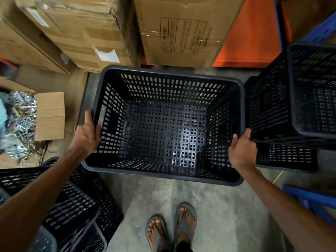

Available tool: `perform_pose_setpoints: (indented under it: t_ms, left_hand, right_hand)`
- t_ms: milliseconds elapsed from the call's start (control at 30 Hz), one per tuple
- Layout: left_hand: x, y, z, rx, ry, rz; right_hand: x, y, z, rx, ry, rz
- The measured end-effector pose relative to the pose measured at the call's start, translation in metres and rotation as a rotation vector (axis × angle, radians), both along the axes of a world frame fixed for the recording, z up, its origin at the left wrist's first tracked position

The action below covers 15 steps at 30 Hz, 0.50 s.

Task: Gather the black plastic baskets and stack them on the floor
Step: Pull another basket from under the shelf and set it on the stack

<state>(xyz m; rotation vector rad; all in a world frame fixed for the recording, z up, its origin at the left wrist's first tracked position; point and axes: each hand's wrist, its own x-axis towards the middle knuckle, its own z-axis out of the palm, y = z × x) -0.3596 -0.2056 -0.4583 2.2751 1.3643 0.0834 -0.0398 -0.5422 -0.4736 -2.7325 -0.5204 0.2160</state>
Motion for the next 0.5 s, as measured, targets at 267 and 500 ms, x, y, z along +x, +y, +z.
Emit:
perform_pose_setpoints:
  t_ms: [267, 500]
  left_hand:
    - [0.026, 0.017, 0.001, 0.225, 0.048, -0.177]
    - [0.014, 0.016, -0.007, 0.229, 0.054, -0.262]
  right_hand:
    - [-0.004, 0.006, 0.008, -0.016, -0.122, 0.224]
    - [0.0, 0.0, 0.01, -0.135, -0.067, 0.334]
